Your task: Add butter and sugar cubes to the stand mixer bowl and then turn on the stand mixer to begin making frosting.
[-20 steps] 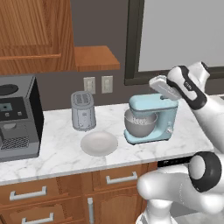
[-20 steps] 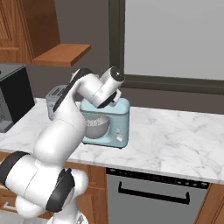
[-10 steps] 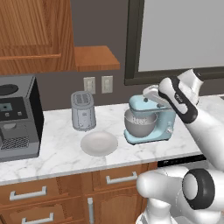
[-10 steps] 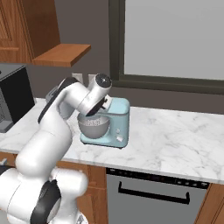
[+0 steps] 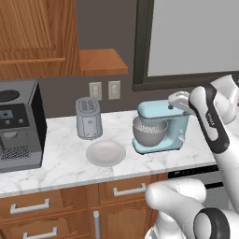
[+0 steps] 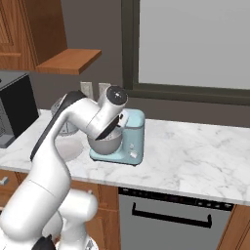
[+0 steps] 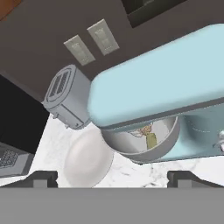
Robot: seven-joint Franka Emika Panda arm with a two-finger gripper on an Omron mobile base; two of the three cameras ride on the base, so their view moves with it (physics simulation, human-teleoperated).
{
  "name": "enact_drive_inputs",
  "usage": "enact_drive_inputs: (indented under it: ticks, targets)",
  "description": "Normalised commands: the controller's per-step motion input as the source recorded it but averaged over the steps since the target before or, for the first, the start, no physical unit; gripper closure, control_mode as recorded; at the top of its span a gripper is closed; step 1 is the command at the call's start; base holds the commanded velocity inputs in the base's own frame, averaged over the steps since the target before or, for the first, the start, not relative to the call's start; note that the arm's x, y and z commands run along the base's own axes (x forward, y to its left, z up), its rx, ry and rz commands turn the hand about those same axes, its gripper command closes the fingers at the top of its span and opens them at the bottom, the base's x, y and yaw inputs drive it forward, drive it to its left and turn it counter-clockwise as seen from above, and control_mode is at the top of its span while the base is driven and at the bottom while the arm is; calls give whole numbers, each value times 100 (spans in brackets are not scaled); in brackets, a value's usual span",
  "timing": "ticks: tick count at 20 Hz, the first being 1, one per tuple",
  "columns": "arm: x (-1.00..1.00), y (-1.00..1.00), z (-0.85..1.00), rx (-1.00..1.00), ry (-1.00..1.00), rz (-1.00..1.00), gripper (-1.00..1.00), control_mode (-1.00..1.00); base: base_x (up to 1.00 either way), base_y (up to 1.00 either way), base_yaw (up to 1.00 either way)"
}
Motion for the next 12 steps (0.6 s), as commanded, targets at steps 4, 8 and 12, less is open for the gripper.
enact_drive_inputs:
  ticks: [4,8,12]
  targets:
    - [-1,-58,-1,0,11,-2,-100,-100,0,0,0]
    - [0,-64,-18,0,10,0,-100,-100,0,0,0]
    - [0,-56,-40,0,8,0,-100,-100,0,0,0]
